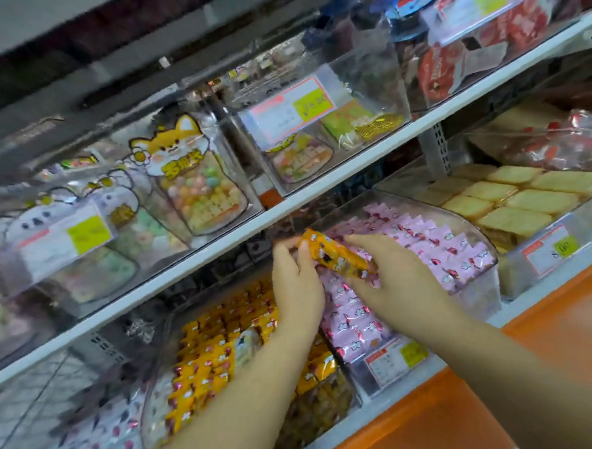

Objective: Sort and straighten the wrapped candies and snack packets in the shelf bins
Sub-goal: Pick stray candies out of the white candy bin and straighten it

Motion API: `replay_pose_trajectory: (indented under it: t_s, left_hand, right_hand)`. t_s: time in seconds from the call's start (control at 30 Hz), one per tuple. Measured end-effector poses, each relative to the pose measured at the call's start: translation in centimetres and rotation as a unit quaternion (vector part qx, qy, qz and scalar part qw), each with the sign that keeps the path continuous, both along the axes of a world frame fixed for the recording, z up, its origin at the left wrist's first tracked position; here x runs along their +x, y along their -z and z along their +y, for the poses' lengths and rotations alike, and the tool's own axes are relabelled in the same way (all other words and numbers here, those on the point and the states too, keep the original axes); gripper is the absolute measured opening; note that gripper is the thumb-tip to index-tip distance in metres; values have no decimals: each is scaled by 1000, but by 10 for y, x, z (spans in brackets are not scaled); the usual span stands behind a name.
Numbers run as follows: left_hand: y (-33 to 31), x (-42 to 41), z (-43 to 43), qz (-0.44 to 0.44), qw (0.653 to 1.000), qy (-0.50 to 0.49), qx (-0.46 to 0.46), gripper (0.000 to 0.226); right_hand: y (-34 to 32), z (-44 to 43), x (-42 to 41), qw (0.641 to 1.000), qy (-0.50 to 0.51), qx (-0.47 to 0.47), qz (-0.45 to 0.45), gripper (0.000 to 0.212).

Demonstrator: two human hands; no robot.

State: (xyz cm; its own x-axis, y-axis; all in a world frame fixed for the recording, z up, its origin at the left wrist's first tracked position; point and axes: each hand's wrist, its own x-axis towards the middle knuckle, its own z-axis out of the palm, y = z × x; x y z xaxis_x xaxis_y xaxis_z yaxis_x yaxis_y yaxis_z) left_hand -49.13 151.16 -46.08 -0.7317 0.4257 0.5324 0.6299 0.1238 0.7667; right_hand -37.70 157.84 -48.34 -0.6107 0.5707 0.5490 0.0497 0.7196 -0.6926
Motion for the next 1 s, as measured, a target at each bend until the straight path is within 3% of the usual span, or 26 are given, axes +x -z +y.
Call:
replay_pose_trajectory:
  t_s: [0.13,0.3,0.47,0.77,1.0]
  left_hand:
    - [1,-7,-51,9,1000,9,9,9]
    - [-13,-14,-114,-49,996,50,51,13]
    - [-20,-27,-174,11,998,46,38,15]
    - [10,-84,-254,87,987,-98,-91,23]
    - [26,-94,-260,20,982,-89,-165,30]
  right_hand:
    - [-4,-33,-24,998,-53,18,-3,53]
    - [-14,-78,-53,996,-71,42,17,54]
    - [-24,-119,-75,990,-109,89,19,46]
    - [-14,-159,-110,992,-107,60,-10,34]
    - [-20,-173,-148,994,-88,38,-52,31]
